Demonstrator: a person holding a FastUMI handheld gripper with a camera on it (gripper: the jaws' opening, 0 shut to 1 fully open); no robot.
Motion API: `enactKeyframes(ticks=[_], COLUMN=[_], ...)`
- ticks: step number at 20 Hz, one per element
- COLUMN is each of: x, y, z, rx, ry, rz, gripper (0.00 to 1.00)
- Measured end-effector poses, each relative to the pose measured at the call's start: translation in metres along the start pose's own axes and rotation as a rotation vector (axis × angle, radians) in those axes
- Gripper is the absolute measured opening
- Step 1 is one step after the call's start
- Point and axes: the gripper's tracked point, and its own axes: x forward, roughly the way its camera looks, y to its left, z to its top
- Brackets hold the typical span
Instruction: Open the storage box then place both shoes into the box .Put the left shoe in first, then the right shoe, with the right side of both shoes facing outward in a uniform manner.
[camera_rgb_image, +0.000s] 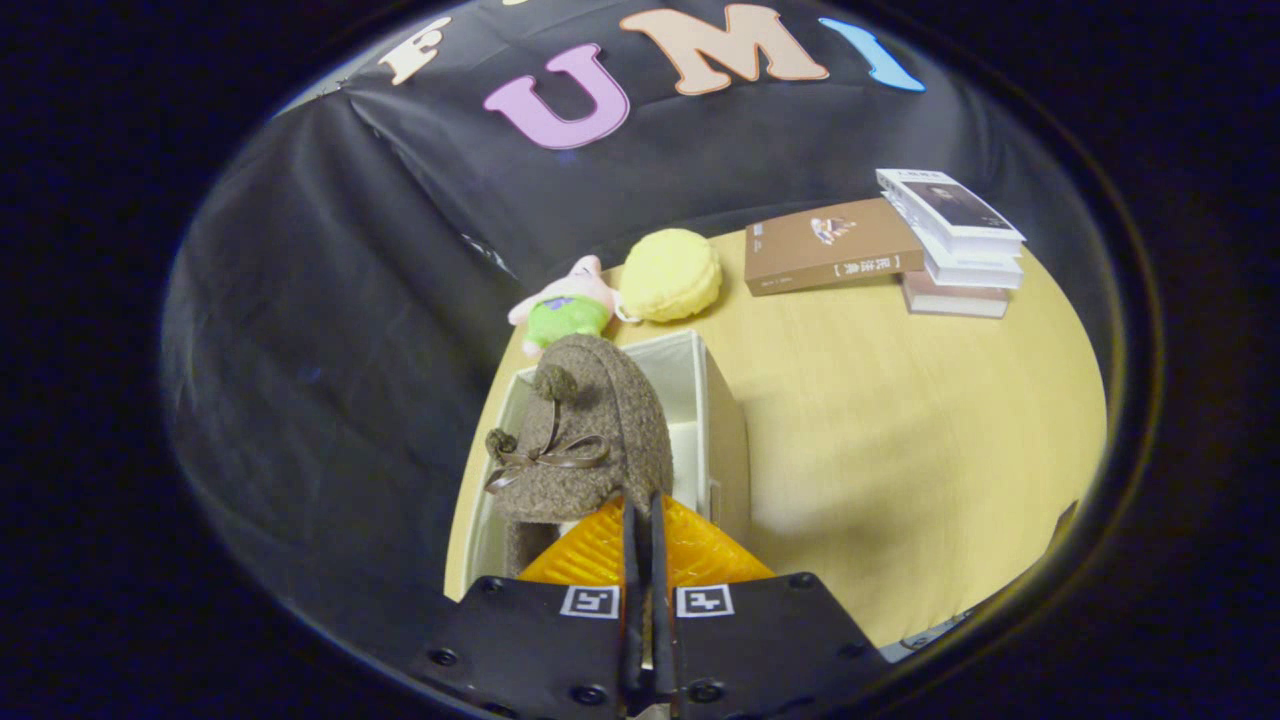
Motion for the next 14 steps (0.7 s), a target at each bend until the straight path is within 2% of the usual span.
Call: enactKeyframes(ticks=[3,7,9,11,12,14], x=[0.011,0.016,0.012,0.009,0.005,-0.001], y=[-0.006,0.001,0.001,0.001,0.004,0.014], z=[-0.007,-0.008,-0.001,0.0,0.003,0.008], rx=[-0.015,-0.028,-0.044,-0.046,-0.042,-0.045], ry=[-0.014,-0.032,-0.055,-0.06,-0.068,-0.086], rz=[-0.061,-0.067,-0.074,-0.059,-0.04,0.012], gripper=[0.07,0.07,0.22,0.29,0.32,0.48])
